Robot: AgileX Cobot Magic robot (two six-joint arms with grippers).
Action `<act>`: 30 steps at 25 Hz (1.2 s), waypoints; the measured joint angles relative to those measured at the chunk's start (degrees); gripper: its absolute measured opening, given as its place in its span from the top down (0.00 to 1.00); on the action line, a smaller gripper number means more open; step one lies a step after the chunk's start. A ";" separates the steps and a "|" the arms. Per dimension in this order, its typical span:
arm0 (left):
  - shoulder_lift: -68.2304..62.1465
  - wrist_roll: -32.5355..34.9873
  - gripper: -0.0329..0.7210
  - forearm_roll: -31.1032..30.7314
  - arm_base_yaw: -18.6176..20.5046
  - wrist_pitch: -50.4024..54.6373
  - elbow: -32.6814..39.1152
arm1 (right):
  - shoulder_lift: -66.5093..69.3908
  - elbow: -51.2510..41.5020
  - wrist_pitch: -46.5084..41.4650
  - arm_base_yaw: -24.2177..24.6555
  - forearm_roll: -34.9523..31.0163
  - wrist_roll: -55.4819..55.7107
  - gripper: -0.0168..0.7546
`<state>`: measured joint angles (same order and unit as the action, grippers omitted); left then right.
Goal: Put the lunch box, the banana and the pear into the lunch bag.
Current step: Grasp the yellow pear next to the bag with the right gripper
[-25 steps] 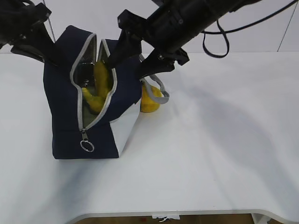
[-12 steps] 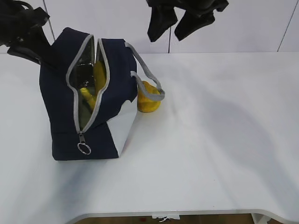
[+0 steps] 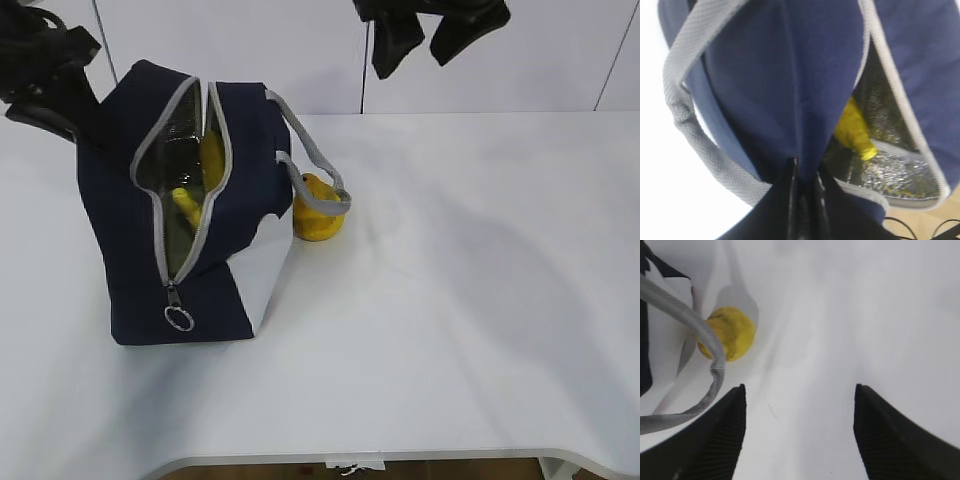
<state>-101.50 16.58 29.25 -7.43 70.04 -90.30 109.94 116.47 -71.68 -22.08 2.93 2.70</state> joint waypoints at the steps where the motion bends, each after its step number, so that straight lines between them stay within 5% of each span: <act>1: 0.00 0.00 0.95 -0.59 0.00 0.00 0.00 | 0.00 0.00 -0.11 0.00 1.42 0.79 0.30; 12: 0.00 -1.18 0.95 -8.82 0.00 -0.11 0.00 | 1.16 0.00 -0.11 1.01 6.97 3.66 0.30; 30: 0.00 -2.83 0.95 -9.80 1.80 0.21 0.00 | 13.72 0.00 0.10 1.55 4.98 4.59 0.30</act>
<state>-101.50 13.75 19.45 -5.63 70.25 -90.30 123.65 116.47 -71.57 -20.53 7.92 7.29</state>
